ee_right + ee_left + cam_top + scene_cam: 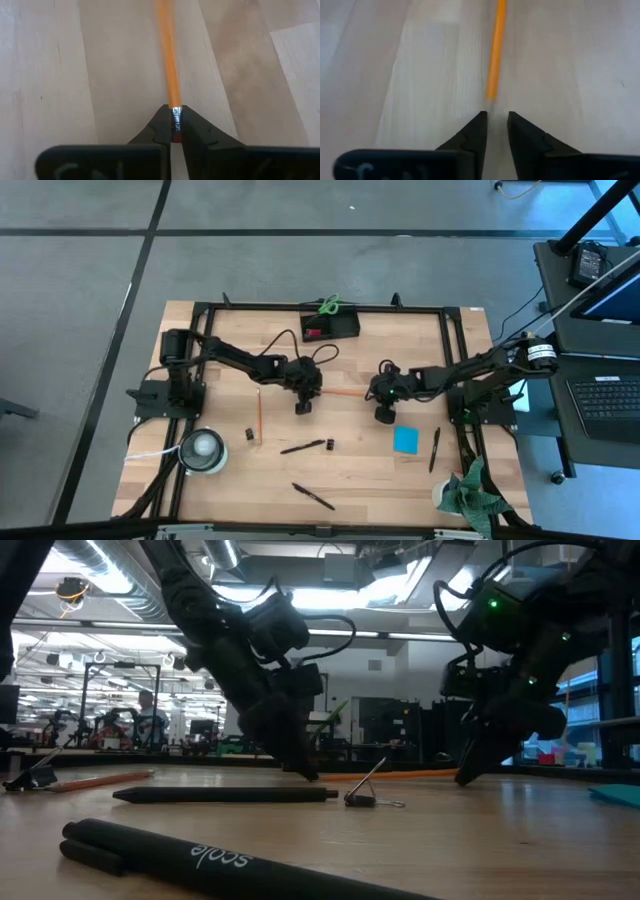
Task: Pick and place office supplies into organizer
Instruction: Put the right orange pencil into the desk organizer
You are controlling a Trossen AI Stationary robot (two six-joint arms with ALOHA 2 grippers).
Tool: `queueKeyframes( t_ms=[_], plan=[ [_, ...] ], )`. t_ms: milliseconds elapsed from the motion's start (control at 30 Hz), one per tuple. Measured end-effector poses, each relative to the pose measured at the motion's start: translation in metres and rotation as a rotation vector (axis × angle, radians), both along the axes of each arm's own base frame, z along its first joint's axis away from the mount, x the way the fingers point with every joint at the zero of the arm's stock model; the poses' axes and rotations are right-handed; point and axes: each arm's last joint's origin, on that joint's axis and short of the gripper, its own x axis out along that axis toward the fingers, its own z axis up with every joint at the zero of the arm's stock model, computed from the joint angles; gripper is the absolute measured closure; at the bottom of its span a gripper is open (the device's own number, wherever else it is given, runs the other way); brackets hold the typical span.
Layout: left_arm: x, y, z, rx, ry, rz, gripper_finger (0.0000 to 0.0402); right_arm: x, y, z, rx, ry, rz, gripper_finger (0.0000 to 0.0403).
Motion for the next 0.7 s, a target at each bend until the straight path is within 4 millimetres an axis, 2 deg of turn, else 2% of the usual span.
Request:
queueKeyframes(
  t_ms=[67, 167, 300, 433, 533, 700],
  plan=[
    [-0.003, 0.002, 0.011, -0.030, -0.022, 0.024, 0.0313, 0.003, -0.001, 0.005, -0.018, 0.029, -0.013, 0.0377],
    [-0.008, 0.006, 0.039, -0.043, -0.087, 0.041, 0.0304, 0.008, -0.002, 0.015, -0.057, 0.088, -0.011, 0.0378],
    [-0.022, 0.010, 0.064, -0.042, -0.086, 0.061, 0.0300, 0.021, -0.002, 0.039, -0.083, 0.139, 0.029, 0.0378],
    [-0.040, 0.013, 0.087, -0.031, -0.076, 0.102, 0.0304, 0.038, -0.009, 0.078, -0.121, 0.144, 0.048, 0.0378],
    [-0.051, 0.014, 0.098, -0.031, -0.063, 0.125, 0.0307, 0.050, -0.019, 0.115, -0.223, 0.138, 0.048, 0.0378],
    [-0.061, 0.014, 0.106, -0.036, -0.035, 0.135, 0.0311, 0.058, -0.044, 0.175, -0.431, 0.137, 0.045, 0.0378]
  ],
)
